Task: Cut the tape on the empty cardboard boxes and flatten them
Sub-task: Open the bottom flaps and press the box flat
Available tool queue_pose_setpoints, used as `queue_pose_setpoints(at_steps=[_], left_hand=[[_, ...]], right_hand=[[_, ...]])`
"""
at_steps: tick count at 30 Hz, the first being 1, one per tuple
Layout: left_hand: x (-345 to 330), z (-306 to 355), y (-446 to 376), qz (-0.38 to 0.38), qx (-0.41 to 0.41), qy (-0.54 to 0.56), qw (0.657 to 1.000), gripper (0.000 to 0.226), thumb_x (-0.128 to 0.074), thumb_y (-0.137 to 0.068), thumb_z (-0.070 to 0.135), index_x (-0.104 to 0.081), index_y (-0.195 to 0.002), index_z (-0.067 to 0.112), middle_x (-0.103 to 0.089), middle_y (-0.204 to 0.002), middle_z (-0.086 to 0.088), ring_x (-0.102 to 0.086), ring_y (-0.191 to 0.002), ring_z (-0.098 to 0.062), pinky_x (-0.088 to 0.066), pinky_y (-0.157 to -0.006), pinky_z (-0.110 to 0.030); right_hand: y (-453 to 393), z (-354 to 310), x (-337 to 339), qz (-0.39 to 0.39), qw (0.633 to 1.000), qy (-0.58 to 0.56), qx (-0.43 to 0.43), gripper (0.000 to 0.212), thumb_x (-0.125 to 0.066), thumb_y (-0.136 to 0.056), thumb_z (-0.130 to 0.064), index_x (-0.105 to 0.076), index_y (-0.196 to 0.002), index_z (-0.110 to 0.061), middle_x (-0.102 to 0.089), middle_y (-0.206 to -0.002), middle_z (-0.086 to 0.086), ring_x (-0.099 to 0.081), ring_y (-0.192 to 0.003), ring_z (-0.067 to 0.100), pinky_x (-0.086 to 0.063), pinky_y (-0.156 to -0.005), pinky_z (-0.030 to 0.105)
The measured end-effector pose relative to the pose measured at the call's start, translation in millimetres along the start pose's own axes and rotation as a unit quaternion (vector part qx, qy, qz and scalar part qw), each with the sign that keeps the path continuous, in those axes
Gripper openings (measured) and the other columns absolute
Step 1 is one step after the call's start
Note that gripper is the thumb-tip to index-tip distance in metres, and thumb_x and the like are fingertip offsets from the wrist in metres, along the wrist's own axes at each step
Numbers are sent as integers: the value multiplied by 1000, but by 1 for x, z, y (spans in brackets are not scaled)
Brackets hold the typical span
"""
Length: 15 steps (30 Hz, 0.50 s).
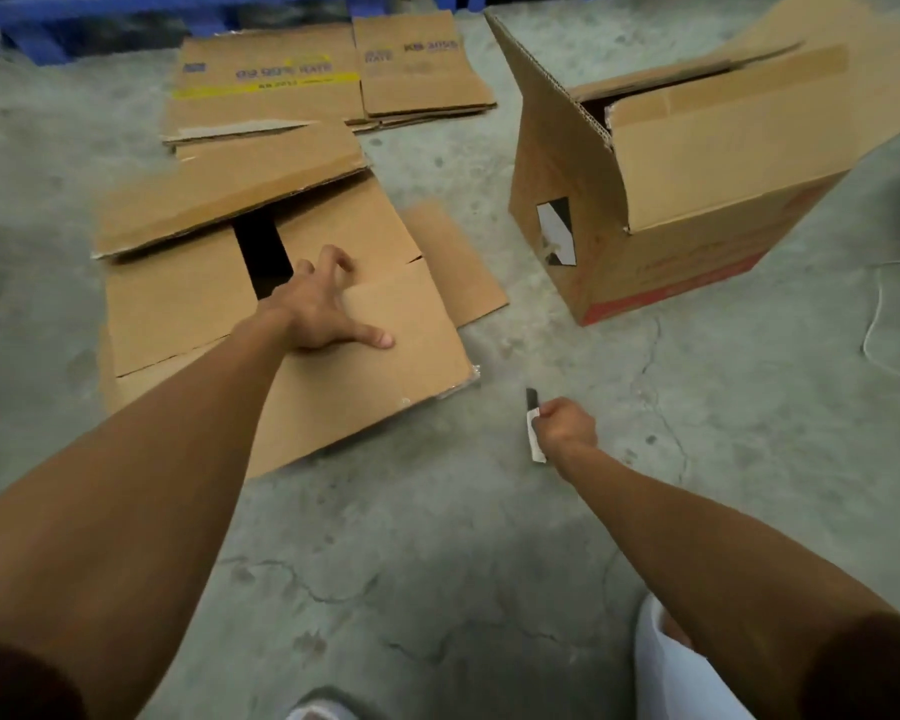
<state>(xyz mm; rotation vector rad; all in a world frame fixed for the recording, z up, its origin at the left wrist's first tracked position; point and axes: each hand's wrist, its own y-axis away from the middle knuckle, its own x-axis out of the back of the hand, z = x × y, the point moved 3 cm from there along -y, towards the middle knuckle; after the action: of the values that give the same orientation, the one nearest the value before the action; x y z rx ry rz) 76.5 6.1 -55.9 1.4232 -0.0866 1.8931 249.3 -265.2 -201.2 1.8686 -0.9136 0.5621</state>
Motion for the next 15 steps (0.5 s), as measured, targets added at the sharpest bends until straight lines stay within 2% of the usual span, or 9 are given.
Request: queue_pose_setpoints(at_steps=[3,6,8,9,11,12,13,15], left_hand=[[3,-5,6,25,9,8,1000,98,-81,-44,74,-40,-116,22,-47,-119,-3,-50,-107,-27,-45,-90,-46],[10,-14,9,60,31,85,994,91,-77,-53,73,-43,-114,16,-46,-118,-4,-50,-107,-26,-45,-94,-47],[15,-20,8,85,55,143,985,99,-77,-58,71,-38,-127,11,-44,-129,-10,-48,-117,-29,-43,-100,-47],[17,-20,8,90,68,168,979,106,-78,-60,68,-32,-134,8,-44,-135,-14,-47,-122,-31,-42,-102,-45],[19,-23,12,95,99,191,972,112,-77,-69,61,-19,-145,1,-43,-142,-18,-44,-129,-34,-39,-104,-41],[19,-22,17,87,117,189,971,112,-75,-74,59,-16,-147,-1,-43,-144,-19,-43,-131,-35,-38,-104,-39],[15,-26,19,67,139,192,969,107,-74,-76,58,-21,-147,-2,-44,-143,-19,-44,-130,-34,-38,-104,-39],[8,-39,24,-3,173,256,951,87,-80,-70,56,-48,-130,2,-55,-130,-15,-52,-119,-30,-43,-100,-38]], right_hand=[[-2,-2,3,-9,997,65,28,26,-61,-90,-25,-70,-111,-12,-66,-118,17,-62,-111,35,-52,-93,36],[-9,-41,4,-55,990,122,46,45,-61,-89,-41,-63,-121,-10,-58,-127,17,-57,-117,36,-48,-96,36],[-6,-95,8,-80,988,75,108,39,-57,-93,-35,-64,-120,-8,-61,-126,16,-58,-116,35,-48,-94,37],[-5,-122,11,-93,986,16,135,34,-54,-94,-32,-66,-116,-9,-64,-121,15,-60,-113,35,-49,-93,39],[6,-177,16,-119,971,-96,182,37,-46,-90,-40,-68,-106,-15,-68,-111,12,-62,-102,31,-50,-86,39],[11,-199,17,-131,963,-108,210,39,-42,-89,-43,-67,-105,-18,-68,-106,8,-61,-97,27,-49,-82,36],[18,-217,18,-150,953,-104,244,37,-41,-90,-43,-66,-106,-21,-67,-104,4,-59,-95,23,-49,-81,34],[39,-245,23,-179,940,-15,291,38,-44,-93,-42,-63,-118,-20,-67,-112,3,-63,-102,23,-53,-90,39]])
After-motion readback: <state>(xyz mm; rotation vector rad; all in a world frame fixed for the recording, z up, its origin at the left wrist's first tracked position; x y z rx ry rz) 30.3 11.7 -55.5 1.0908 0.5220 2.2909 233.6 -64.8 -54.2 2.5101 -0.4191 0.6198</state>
